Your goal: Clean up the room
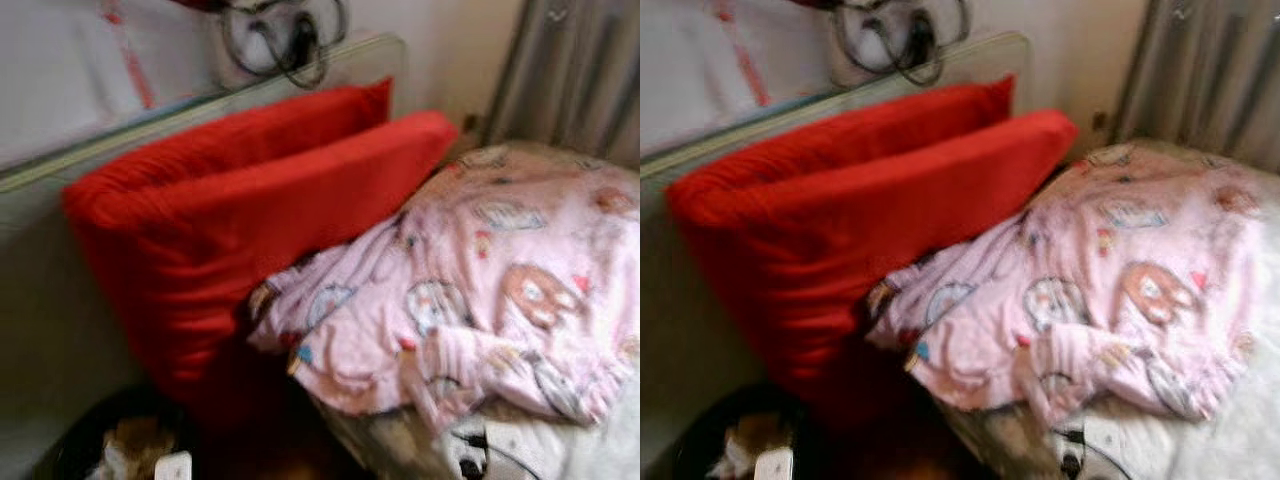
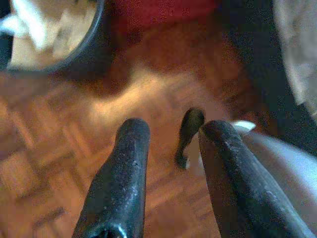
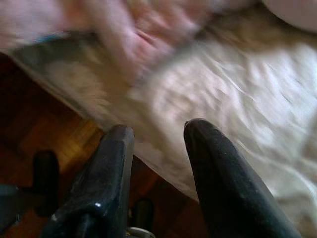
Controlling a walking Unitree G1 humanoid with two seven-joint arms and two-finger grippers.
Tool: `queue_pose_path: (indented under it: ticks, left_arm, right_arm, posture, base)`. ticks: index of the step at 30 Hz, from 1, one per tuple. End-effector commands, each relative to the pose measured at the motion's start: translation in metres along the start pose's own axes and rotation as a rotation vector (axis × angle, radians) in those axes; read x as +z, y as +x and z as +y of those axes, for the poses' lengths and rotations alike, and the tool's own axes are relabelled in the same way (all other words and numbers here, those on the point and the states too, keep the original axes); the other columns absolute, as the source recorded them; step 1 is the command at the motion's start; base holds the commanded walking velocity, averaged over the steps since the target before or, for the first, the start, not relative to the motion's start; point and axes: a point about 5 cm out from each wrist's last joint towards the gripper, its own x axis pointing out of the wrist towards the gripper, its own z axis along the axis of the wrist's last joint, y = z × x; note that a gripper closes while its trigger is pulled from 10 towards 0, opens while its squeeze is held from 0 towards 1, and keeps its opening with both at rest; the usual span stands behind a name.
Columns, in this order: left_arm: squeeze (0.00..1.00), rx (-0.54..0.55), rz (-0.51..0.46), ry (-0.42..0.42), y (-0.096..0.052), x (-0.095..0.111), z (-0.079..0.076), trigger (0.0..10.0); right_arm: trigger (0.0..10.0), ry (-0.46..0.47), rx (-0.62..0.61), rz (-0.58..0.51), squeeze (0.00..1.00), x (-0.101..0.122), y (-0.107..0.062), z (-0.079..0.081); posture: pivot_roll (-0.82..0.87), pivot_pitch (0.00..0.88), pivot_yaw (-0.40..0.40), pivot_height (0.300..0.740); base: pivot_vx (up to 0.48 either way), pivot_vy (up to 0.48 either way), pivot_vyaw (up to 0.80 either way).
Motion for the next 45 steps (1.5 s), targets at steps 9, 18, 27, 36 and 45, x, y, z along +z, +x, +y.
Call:
queue_pose_path:
  ticks: [9,18,27,36,45]
  left_arm:
    - [0.0,-0.011,0.005,-0.002,0.0,0.0,-0.003,10.0]
    - [0.0,-0.017,0.01,0.007,-0.003,-0.01,0.0,10.0]
    - [0.0,-0.033,0.007,0.015,-0.001,-0.006,-0.009,10.0]
    - [0.0,-0.04,0.017,0.016,-0.001,-0.009,-0.011,10.0]
    - [0.0,-0.049,-0.002,0.034,0.001,-0.002,-0.014,10.0]
  right_arm:
    - [10.0,0.041,-0.031,0.007,0.0,-0.005,-0.002,-0.008]
    - [10.0,0.045,-0.03,0.001,0.0,-0.005,-0.002,-0.008]
    - [10.0,0.026,-0.018,0.019,0.0,-0.011,-0.003,-0.007]
    - [10.0,0.016,-0.015,0.028,0.0,-0.015,-0.004,-0.007]
    - [10.0,0.052,-0.045,0.013,0.0,-0.01,-0.004,-0.013]
  posture:
    - [-0.01,0.0,0.019,0.74]
    - [-0.01,0.0,0.033,0.74]
    - [-0.02,0.0,0.033,0.74]
    - [-0.01,0.0,0.038,0.74]
    - [0.01,0.0,0.034,0.74]
  base:
    - [0.0,0.0,0.09]
    - [0.0,0.0,0.0]
    - [0.0,0.0,0.0]
    - [0.0,0.0,0.0]
    - [0.0,0.0,0.0]
